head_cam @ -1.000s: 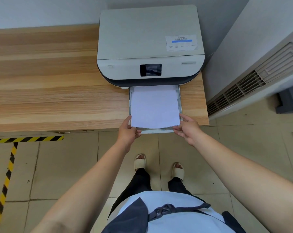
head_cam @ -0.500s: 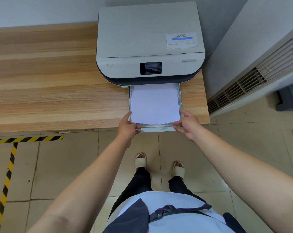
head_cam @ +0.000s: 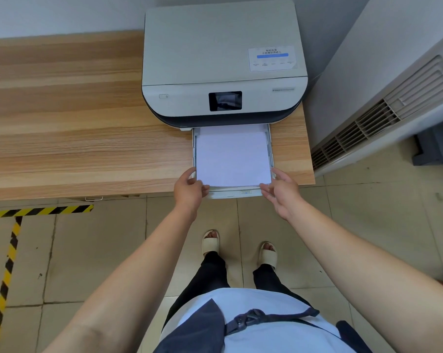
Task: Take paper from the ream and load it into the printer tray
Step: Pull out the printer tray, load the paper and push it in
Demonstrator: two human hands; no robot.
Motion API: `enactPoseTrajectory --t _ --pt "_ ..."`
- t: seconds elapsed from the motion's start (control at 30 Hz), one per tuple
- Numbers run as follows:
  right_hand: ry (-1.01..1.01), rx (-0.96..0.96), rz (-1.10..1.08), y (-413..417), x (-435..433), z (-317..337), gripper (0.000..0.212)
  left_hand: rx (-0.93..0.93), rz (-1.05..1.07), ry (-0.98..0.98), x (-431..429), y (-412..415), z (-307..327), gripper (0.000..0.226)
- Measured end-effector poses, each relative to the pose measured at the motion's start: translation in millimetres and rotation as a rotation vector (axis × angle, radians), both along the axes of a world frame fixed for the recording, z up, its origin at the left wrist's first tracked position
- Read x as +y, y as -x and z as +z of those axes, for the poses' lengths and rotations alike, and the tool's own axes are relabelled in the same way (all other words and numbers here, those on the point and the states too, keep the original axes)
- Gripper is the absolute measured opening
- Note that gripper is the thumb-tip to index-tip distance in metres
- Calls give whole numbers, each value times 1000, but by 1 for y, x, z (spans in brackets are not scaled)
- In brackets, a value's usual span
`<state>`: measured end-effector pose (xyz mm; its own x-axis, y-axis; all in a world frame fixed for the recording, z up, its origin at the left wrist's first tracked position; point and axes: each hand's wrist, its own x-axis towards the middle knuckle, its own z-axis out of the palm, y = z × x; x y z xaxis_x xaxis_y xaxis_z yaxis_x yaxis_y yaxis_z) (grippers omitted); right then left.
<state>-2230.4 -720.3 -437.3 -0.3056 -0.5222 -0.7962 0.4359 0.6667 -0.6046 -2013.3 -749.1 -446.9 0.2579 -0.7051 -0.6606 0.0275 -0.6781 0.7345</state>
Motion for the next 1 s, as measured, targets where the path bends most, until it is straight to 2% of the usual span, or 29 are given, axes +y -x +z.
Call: enactPoseTrajectory --t 0.1,0.17,0.23,0.37,0.47,0.67,1.0 --pt "26 55 -18 -3 13 -1 55 -55 33 55 9 -1 7 45" --pt "20 226 56 -5 25 -3 50 -228 -69 136 19 -6 8 39" --pt "40 437 256 -5 37 -5 46 -410 -278 231 31 -9 6 36" --pt "123 754 850 -8 42 -14 49 -702 -908 344 48 -3 -5 42" --pt "85 965 1160 -12 37 -14 54 -880 -1140 329 52 9 -9 50" --pt "44 1021 1282 -13 32 -15 59 -958 -1204 219 49 22 -13 51" --pt "25 1025 1274 -13 35 -17 62 -1027 -1192 141 48 28 -11 59"
